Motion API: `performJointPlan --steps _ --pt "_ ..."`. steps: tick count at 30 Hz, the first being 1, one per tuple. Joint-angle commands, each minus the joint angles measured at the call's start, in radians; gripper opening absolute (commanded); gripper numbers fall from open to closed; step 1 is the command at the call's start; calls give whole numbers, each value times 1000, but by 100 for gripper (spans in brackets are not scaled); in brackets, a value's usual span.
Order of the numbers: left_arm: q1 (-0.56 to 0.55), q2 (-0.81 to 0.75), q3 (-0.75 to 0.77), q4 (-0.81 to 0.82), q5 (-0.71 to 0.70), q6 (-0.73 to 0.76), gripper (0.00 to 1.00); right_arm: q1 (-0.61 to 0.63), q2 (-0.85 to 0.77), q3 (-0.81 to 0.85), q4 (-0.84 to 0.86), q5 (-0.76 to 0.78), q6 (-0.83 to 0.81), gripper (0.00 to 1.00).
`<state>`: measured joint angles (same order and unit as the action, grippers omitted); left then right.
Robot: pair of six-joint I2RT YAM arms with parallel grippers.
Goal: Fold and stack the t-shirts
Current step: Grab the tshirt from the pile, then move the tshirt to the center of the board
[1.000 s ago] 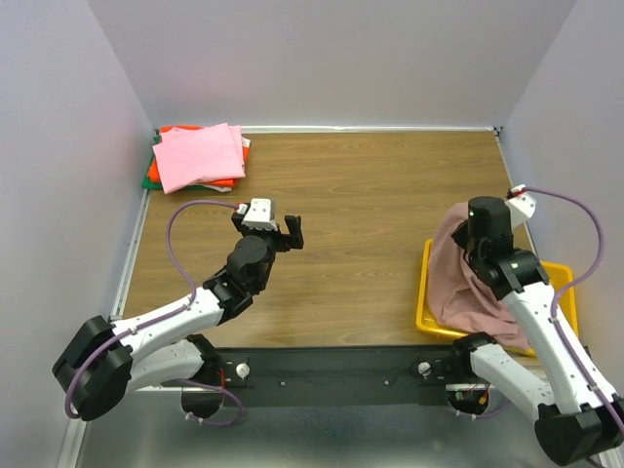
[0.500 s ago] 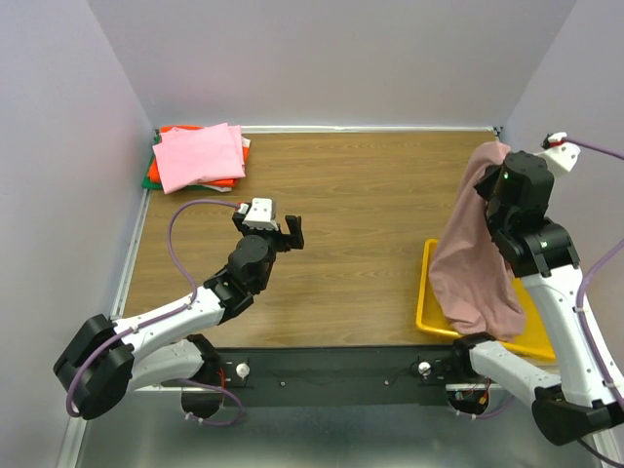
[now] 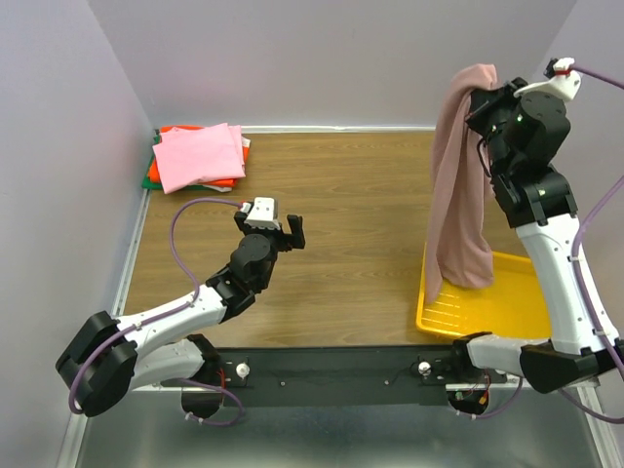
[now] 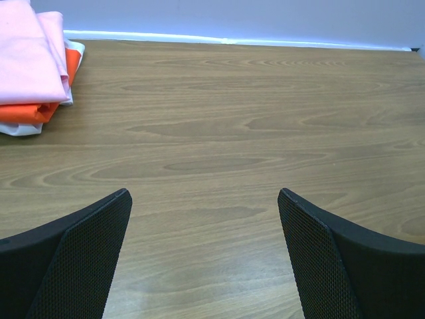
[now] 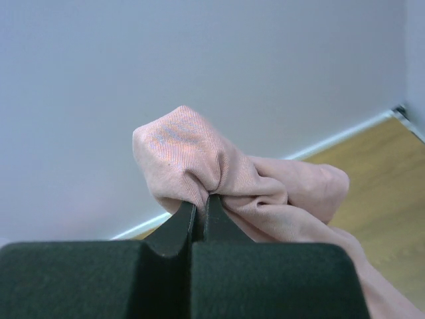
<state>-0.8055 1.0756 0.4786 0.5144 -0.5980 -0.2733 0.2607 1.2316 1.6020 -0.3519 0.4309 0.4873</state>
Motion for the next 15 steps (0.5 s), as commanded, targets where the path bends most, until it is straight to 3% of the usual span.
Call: performJointPlan --steps 1,10,15 --pt "-1 -2 25 18 -20 3 98 2 54 128 120 -116 -35 0" --pt "-3 -13 17 24 -8 9 98 35 219 331 208 -227 -64 1" --pt "-3 -16 18 26 -8 11 98 98 348 522 214 -271 -107 0"
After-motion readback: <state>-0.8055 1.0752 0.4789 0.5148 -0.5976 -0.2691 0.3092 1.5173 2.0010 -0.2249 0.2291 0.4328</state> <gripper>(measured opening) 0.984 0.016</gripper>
